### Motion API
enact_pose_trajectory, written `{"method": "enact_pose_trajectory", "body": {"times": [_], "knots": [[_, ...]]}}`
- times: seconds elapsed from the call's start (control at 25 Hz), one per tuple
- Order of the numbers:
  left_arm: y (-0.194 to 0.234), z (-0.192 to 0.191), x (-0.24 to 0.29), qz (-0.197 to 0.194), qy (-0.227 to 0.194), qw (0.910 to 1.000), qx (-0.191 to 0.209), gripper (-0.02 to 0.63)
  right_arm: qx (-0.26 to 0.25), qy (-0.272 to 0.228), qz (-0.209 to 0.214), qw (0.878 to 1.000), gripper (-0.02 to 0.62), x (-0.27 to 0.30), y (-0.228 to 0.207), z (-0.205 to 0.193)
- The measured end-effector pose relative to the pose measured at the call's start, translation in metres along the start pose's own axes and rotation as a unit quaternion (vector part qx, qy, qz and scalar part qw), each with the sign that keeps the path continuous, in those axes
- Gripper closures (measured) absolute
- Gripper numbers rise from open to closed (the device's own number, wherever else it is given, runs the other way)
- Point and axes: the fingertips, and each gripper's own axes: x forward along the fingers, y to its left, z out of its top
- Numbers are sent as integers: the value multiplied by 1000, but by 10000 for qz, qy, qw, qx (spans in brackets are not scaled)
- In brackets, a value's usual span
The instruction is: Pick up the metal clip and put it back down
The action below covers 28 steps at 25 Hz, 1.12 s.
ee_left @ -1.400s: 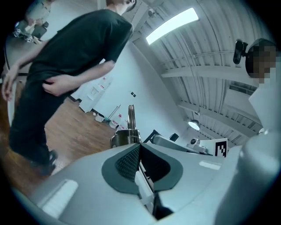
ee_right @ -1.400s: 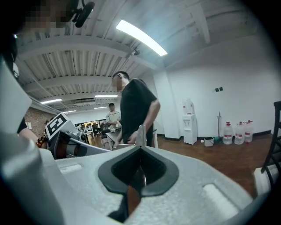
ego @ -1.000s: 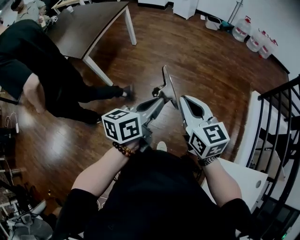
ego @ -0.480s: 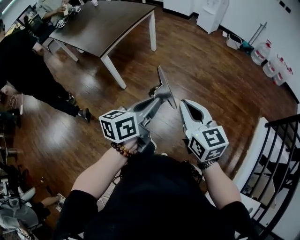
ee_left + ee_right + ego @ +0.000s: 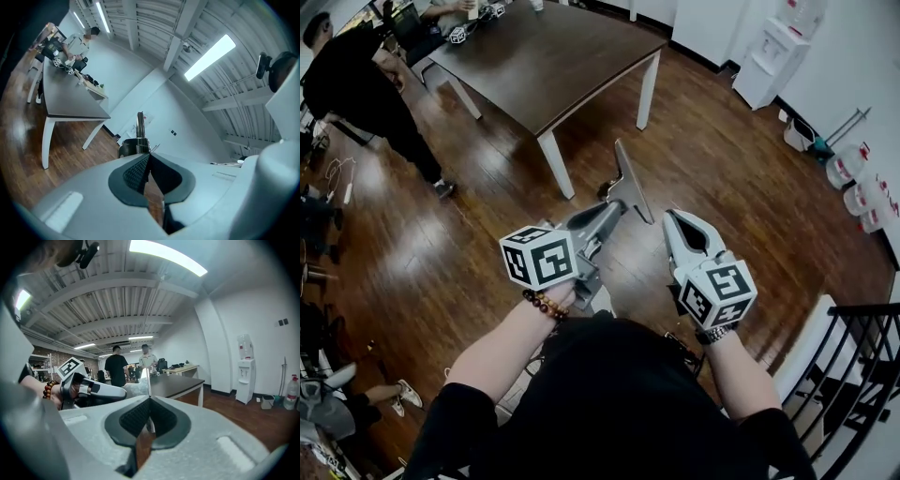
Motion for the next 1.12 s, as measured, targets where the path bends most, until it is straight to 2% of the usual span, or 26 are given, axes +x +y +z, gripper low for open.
{"method": "enact_pose_trajectory", "body": {"times": [0.32,0.64,0.96,1.12], "knots": [[70,72,-3,255,-365,9989,-141,581,-225,80,392,9989,604,95,12,31],[122,113,6,587,-668,9952,-410,581,-376,186,890,9951,604,164,12,45],[173,158,64,970,-905,9893,-608,581,-452,186,1373,9893,604,237,-39,72],[190,186,106,1187,-1040,9855,-617,581,-481,225,1615,9854,603,269,-79,89]]}}
